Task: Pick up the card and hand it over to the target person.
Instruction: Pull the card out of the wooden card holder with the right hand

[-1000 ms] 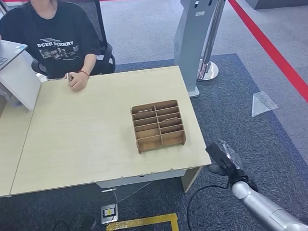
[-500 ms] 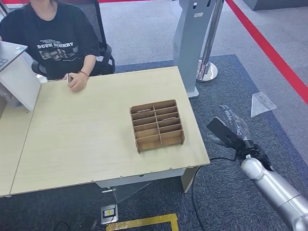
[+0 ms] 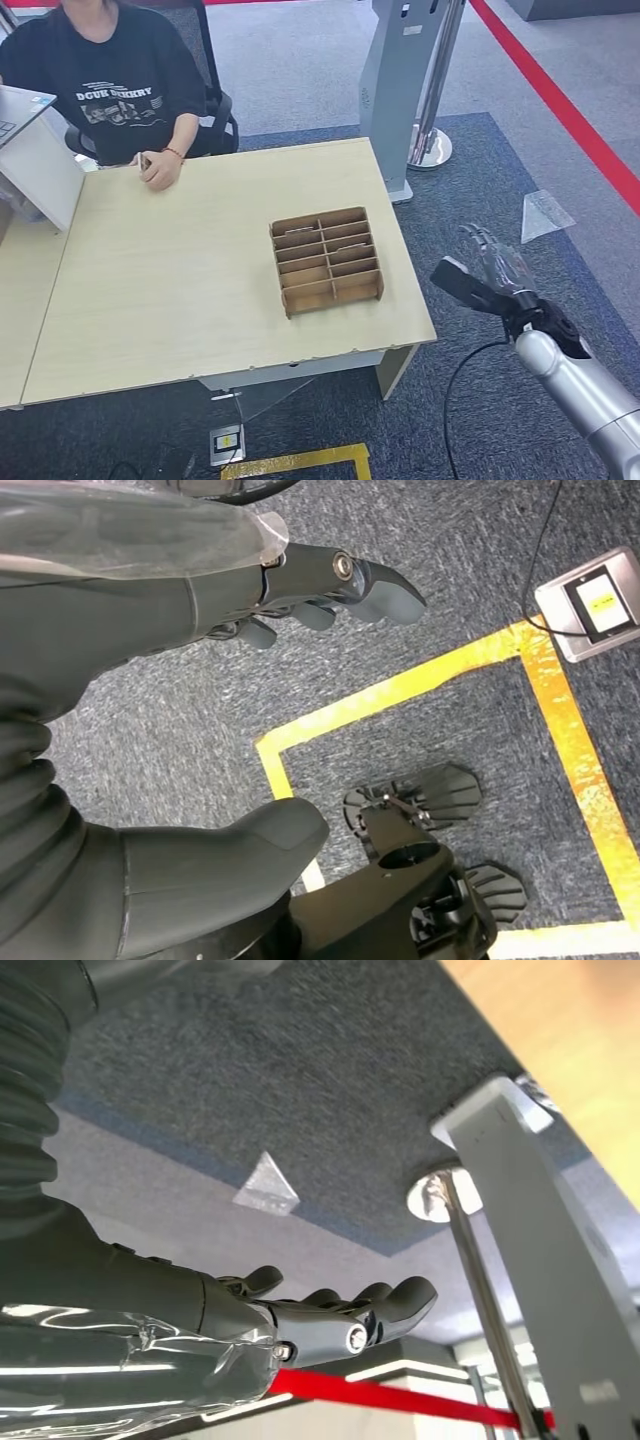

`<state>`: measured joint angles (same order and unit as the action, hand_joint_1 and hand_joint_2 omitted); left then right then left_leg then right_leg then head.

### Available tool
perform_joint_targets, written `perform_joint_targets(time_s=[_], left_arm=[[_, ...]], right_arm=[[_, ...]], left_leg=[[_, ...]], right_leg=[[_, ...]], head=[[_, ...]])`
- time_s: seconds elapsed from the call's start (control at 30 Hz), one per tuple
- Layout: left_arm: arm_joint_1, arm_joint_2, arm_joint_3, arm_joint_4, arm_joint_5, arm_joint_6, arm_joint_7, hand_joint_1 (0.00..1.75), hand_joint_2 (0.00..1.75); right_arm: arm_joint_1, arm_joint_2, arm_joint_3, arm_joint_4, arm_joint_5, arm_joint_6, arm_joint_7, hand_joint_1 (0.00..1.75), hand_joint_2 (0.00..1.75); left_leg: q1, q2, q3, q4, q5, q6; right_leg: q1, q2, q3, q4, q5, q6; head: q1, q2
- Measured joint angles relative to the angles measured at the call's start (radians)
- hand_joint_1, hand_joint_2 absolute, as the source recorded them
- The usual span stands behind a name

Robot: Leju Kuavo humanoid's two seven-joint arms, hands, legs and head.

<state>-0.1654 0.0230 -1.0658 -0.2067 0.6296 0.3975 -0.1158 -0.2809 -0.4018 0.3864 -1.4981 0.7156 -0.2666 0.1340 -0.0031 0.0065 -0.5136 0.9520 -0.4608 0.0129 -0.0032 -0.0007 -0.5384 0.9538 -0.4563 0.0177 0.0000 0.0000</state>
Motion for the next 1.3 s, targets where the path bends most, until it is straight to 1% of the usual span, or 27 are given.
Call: perform_joint_targets(time_s=[0.1, 0.3, 0.4, 0.53, 0.7, 0.9, 0.93, 1.03, 1.07, 1.1, 1.17, 1.2, 1.23, 1.27, 1.3], left_arm=[[-0.003, -0.004, -0.007, -0.001, -0.008, 0.002, 0.003, 0.0, 1.75], [-0.004, -0.006, -0.013, 0.0, -0.014, 0.007, 0.009, 0.0, 1.75], [-0.001, -0.005, -0.012, 0.0, -0.013, 0.012, 0.014, 0.0, 1.75], [0.002, -0.004, -0.012, 0.0, -0.012, 0.015, 0.018, 0.0, 1.75], [0.001, -0.007, -0.017, -0.003, -0.016, 0.016, 0.019, 0.0, 1.75], [-0.001, -0.008, -0.021, -0.004, -0.019, 0.014, 0.017, 0.0, 1.75], [-0.005, -0.01, -0.024, -0.003, -0.023, 0.013, 0.019, 0.0, 1.75], [-0.018, -0.017, -0.037, -0.002, -0.034, 0.009, 0.026, 0.0, 1.75], [-0.019, -0.017, -0.038, -0.002, -0.035, 0.008, 0.027, 0.0, 1.75], [-0.021, -0.018, -0.039, -0.002, -0.035, 0.008, 0.027, 0.0, 1.75], [-0.023, -0.019, -0.04, -0.001, -0.035, 0.007, 0.03, 0.0, 1.75], [-0.024, -0.019, -0.04, -0.001, -0.036, 0.007, 0.031, 0.0, 1.75], [-0.025, -0.02, -0.041, -0.001, -0.036, 0.007, 0.033, 0.0, 1.75], [-0.026, -0.021, -0.043, -0.001, -0.037, 0.007, 0.035, 0.0, 1.75], [-0.028, -0.022, -0.043, -0.001, -0.037, 0.008, 0.037, 0.0, 1.75]], right_arm=[[-0.007, 0.044, 0.046, -0.027, 0.044, -0.048, -0.008, 0.0, 1.75], [-0.023, 0.103, 0.105, -0.047, 0.035, -0.092, -0.036, 0.0, 1.75], [-0.034, 0.137, 0.14, -0.024, 0.032, -0.087, -0.048, 0.0, 1.75], [-0.052, 0.181, 0.171, 0.054, -0.021, -0.089, -0.092, 0.0, 1.75], [-0.078, 0.21, 0.198, 0.15, -0.036, -0.122, -0.144, 0.0, 1.75], [-0.085, 0.217, 0.208, 0.17, -0.034, -0.127, -0.152, 0.0, 1.75], [-0.1, 0.222, 0.213, 0.202, -0.035, -0.139, -0.157, 0.0, 1.75], [-0.152, 0.243, 0.227, 0.31, -0.035, -0.182, -0.17, 0.14, 1.75], [-0.162, 0.247, 0.229, 0.328, -0.033, -0.189, -0.171, 0.23, 1.75], [-0.171, 0.25, 0.232, 0.345, -0.03, -0.195, -0.171, 0.5, 1.75], [-0.197, 0.255, 0.245, 0.395, 0.008, -0.219, -0.158, 1.11, 1.75], [-0.208, 0.257, 0.251, 0.415, 0.032, -0.229, -0.146, 1.28, 1.75], [-0.226, 0.258, 0.267, 0.448, 0.09, -0.244, -0.117, 1.2, 1.75], [-0.245, 0.259, 0.286, 0.48, 0.165, -0.252, -0.075, 1.22, 1.75], [-0.259, 0.261, 0.299, 0.501, 0.221, -0.255, -0.042, 1.28, 1.75]], left_leg=[[0.001, 0.001, 0.001, -0.001, 0.0, 0.0], [0.001, -0.001, 0.0, 0.0, 0.0, 0.0], [0.001, 0.0, 0.001, -0.001, 0.0, 0.0], [0.001, -0.001, 0.001, -0.001, 0.0, 0.0], [0.001, -0.001, 0.001, -0.001, 0.0, 0.0], [0.001, -0.003, 0.001, -0.001, 0.0, 0.001], [0.001, -0.003, 0.001, -0.001, 0.0, 0.0], [0.001, -0.003, 0.001, -0.001, 0.001, 0.0], [0.001, -0.003, 0.001, 0.0, 0.001, 0.001], [0.001, -0.003, 0.001, 0.0, 0.001, 0.001], [0.001, -0.003, 0.001, 0.0, 0.001, 0.001], [0.001, -0.003, 0.001, 0.0, 0.001, 0.0], [0.001, -0.003, 0.001, 0.0, 0.001, 0.0], [0.001, -0.003, 0.001, 0.0, 0.001, 0.001], [0.001, -0.003, 0.001, 0.0, 0.001, 0.001]], right_leg=[[0.0, 0.001, 0.0, 0.0, 0.0, 0.0], [0.0, 0.0, 0.0, 0.001, 0.0, 0.0], [0.002, 0.001, 0.001, 0.001, 0.0, 0.0], [0.002, 0.001, 0.001, 0.0, 0.0, 0.0], [0.003, 0.0, 0.002, -0.001, 0.0, 0.001], [0.003, -0.001, 0.002, 0.0, 0.0, 0.001], [0.003, -0.001, 0.002, 0.0, 0.0, 0.001], [0.002, -0.002, 0.002, -0.001, 0.0, 0.001], [0.002, -0.002, 0.002, 0.0, 0.0, 0.001], [0.002, -0.002, 0.002, 0.0, 0.0, 0.001], [0.002, -0.002, 0.002, 0.0, 0.0, 0.001], [0.002, -0.002, 0.002, 0.0, 0.0, 0.001], [0.002, -0.002, 0.002, 0.0, 0.0, 0.001], [0.002, -0.002, 0.002, 0.0, 0.0, 0.001], [0.002, -0.002, 0.002, 0.0, 0.0, 0.001]], head=[[0.0, 0.0], [0.0, 0.0], [0.0, 0.0], [0.0, 0.0], [0.0, 0.0], [0.0, 0.0], [0.0, 0.0], [0.0, 0.0], [0.0, 0.0], [0.0, 0.0], [0.0, 0.0], [0.0, 0.0], [0.0, 0.0], [0.0, 0.0], [0.0, 0.0]])
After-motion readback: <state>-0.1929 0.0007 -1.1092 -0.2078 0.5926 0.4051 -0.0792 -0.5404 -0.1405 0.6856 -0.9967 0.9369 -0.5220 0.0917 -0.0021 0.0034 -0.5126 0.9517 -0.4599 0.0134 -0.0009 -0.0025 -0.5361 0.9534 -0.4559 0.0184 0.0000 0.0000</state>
